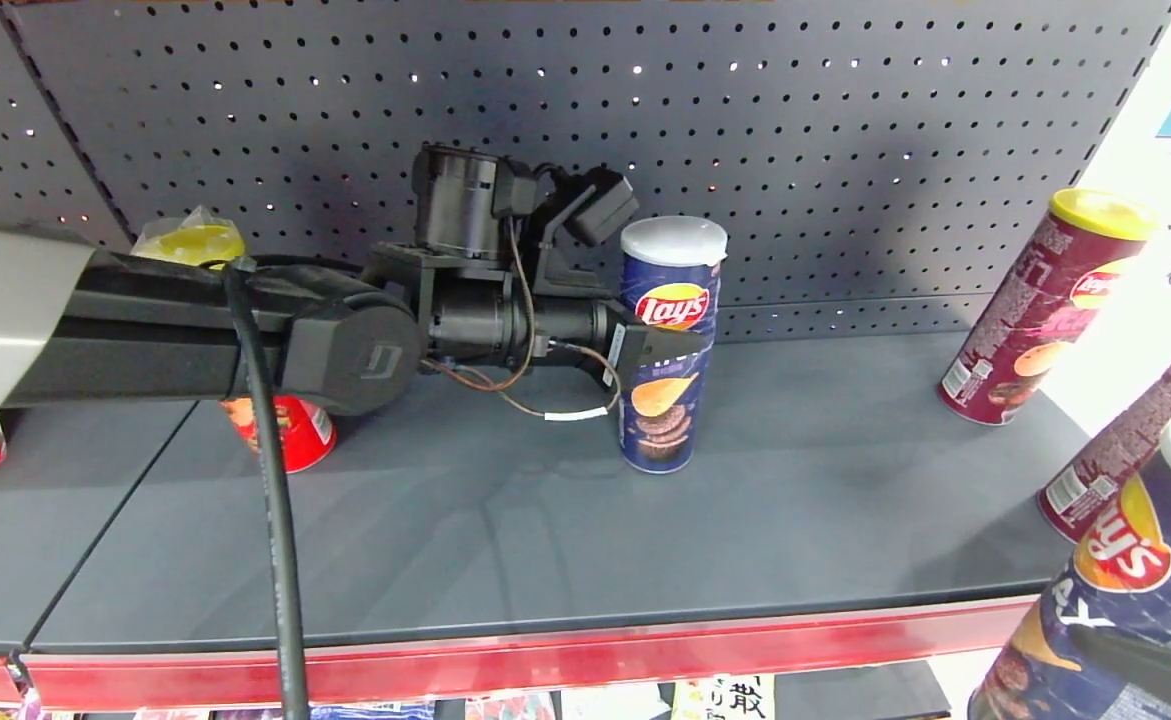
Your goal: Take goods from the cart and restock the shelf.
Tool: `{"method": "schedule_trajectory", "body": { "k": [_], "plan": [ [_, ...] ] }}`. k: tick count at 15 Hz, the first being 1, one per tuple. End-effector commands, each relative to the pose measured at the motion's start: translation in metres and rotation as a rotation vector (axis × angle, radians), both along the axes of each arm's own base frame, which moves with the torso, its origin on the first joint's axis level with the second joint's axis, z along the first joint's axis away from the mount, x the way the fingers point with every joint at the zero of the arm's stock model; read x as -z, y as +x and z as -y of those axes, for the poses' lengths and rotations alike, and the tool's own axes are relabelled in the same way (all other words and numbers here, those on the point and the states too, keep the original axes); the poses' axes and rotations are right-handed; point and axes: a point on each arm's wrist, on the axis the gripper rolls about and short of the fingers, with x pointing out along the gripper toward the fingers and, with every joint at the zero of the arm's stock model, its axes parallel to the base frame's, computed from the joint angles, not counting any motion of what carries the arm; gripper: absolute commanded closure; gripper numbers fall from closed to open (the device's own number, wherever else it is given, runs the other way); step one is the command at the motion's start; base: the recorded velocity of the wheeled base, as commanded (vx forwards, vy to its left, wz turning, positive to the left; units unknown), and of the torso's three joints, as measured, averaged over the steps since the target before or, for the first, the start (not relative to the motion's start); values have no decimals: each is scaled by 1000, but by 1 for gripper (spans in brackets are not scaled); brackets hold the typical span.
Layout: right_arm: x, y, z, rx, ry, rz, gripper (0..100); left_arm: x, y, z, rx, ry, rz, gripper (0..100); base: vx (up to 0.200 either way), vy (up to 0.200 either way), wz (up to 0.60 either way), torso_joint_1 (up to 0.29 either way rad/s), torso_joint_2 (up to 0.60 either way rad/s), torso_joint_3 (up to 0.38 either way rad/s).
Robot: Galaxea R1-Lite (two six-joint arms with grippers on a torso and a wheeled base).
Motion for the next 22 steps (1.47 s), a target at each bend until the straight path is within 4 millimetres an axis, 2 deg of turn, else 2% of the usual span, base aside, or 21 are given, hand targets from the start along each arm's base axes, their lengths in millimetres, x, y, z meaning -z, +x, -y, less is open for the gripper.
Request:
{"method": "schedule_trajectory", "body": {
  "k": [1,5,9,13,19,22],
  "plan": [
    [-1,0,0,0,0,2,100,-11,-11,-6,4,-10,14,100,0,0,0,0,0,0],
    [-2,0,0,0,1,5,100,-18,-46,-17,33,1,1,100,0,0,0,0,0,0],
    [-1,1,0,-1,1,-1,100,-9,-77,-20,42,40,-26,100,0,0,0,0,0,0],
    [-3,3,-1,-4,1,-2,100,-2,-85,-18,34,18,12,100,0,0,0,0,0,0],
    [-3,4,-2,-4,0,-5,100,1,-99,-27,42,23,3,100,0,0,0,0,0,0],
    [-3,4,-2,-4,0,-5,100,9,-105,-30,51,45,-16,100,0,0,0,0,0,0]
  ]
}}
